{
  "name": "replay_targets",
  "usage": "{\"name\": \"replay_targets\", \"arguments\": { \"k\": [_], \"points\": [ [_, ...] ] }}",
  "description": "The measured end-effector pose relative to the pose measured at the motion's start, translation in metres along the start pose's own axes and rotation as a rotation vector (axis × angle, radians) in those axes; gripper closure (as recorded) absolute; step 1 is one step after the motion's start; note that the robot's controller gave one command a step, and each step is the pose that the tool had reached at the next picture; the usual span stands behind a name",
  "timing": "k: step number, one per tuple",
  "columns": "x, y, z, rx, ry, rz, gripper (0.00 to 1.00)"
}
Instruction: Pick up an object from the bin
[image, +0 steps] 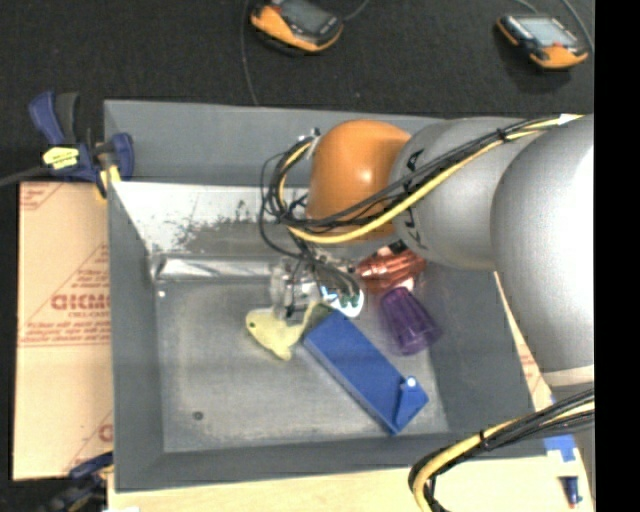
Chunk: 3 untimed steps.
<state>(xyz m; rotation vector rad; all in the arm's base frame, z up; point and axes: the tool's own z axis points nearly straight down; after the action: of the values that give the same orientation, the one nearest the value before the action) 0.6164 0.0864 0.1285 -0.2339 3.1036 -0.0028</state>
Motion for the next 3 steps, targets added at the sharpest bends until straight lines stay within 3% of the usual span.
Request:
{"name": "replay_targets", "arguments": {
  "k": [1, 2, 3],
  "points": [
    [0.008, -0.017, 0.027, -0.003, -0.003, 0.174, 1.00],
    [0.093, 0.027, 0.026, -0.002, -0.003, -0.064, 0.00],
    [0.093, 0.027, 0.026, -0.002, -0.003, -0.064, 0.00]
  ]
}}
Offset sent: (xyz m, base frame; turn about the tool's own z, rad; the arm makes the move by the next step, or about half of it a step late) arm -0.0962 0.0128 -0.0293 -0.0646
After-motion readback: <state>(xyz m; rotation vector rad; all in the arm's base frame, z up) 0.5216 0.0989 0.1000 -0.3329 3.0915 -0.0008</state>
